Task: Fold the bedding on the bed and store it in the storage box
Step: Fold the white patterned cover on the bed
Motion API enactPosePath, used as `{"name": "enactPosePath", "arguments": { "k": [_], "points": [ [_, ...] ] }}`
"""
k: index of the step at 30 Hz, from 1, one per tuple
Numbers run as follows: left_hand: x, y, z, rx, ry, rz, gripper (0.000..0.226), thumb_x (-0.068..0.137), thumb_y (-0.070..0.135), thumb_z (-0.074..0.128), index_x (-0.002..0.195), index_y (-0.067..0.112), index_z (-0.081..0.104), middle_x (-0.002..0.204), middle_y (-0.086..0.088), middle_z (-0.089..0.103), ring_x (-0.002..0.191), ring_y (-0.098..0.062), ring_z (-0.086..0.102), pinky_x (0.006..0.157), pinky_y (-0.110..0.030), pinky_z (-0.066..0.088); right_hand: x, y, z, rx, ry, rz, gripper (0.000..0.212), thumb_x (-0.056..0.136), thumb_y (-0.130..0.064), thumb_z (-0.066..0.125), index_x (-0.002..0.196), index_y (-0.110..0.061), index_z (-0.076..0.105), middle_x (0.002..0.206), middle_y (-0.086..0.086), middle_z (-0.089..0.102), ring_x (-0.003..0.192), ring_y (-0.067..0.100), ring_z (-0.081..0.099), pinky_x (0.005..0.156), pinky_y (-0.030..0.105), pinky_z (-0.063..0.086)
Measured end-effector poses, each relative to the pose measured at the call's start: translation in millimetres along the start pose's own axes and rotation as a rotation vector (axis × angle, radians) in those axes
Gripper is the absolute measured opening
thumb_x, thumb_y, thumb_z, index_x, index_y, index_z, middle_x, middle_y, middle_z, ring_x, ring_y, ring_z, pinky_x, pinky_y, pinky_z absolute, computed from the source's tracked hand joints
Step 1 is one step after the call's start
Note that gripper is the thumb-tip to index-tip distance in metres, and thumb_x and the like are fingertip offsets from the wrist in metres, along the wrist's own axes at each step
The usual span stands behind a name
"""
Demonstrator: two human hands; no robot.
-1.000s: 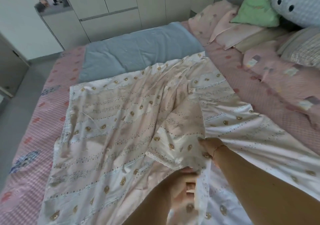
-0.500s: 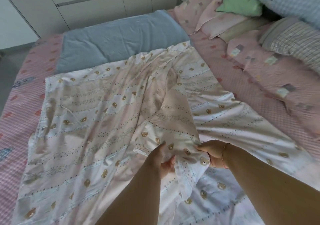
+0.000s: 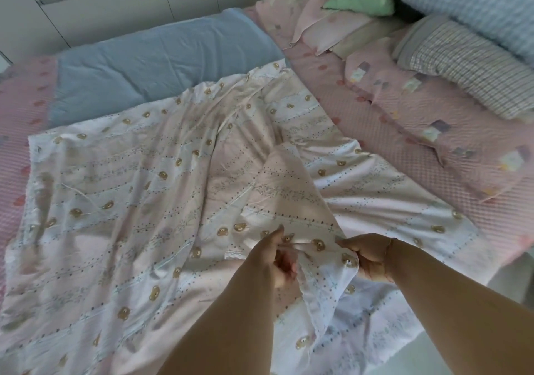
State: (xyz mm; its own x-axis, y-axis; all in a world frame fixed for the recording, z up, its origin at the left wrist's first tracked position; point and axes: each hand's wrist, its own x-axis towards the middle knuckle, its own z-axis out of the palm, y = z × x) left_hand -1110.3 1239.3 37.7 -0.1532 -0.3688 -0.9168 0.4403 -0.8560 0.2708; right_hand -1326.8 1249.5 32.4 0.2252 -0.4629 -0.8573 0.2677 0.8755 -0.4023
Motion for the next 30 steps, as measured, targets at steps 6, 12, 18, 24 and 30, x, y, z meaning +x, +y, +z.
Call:
{"name": "enactPosePath", "arguments": {
  "k": [6,12,18,24,30],
  "points": [
    [7,-15,11,-0.056,-0.121,0.01,0.019,0.08,0.023,0.076,0.084,0.007,0.066,0.071,-0.007,0.062,0.067,-0.021,0.057,0.067,-0.032,0.047,-8,15,-11,-0.04,0.135,0.075,0.025,0.09,-0.014,0.059,0.099,0.009,0.062,0.087,0.019,0.07,0.065,0.023,0.069,0.059,0.033,0.057],
    [3,-37,28,0.066,-0.198,0.023,0.009,0.084,0.013,0.072,0.087,0.006,0.066,0.076,-0.009,0.066,0.072,-0.022,0.06,0.08,-0.033,0.049,-32,34,-44,-0.152,0.284,0.165,0.024,0.09,-0.016,0.06,0.09,0.008,0.064,0.066,0.015,0.068,0.047,0.018,0.064,0.041,0.027,0.055],
    [-13,-78,49,0.239,-0.209,0.007,0.009,0.087,0.007,0.069,0.095,0.005,0.066,0.096,-0.012,0.062,0.089,-0.022,0.058,0.09,-0.034,0.051,-70,69,-94,-0.186,0.433,0.252,0.029,0.088,-0.014,0.064,0.101,0.011,0.065,0.091,0.021,0.07,0.062,0.024,0.069,0.062,0.038,0.057],
    [-22,-105,60,0.342,-0.243,0.077,0.01,0.093,0.01,0.062,0.095,0.007,0.071,0.095,-0.006,0.073,0.105,-0.023,0.06,0.097,-0.036,0.042,-82,71,-86,-0.443,0.504,0.251,0.018,0.093,-0.014,0.058,0.089,0.003,0.057,0.075,0.016,0.06,0.066,0.022,0.055,0.063,0.03,0.05],
    [-17,-103,60,0.339,-0.255,0.211,0.054,0.071,0.03,0.083,0.116,0.021,0.055,0.114,-0.007,0.067,0.11,-0.029,0.061,0.101,-0.051,0.045,-90,26,-53,-0.614,0.497,-0.17,0.041,0.098,-0.029,0.048,0.12,0.005,0.054,0.114,0.025,0.062,0.103,0.033,0.062,0.086,0.037,0.052]
  ]
}}
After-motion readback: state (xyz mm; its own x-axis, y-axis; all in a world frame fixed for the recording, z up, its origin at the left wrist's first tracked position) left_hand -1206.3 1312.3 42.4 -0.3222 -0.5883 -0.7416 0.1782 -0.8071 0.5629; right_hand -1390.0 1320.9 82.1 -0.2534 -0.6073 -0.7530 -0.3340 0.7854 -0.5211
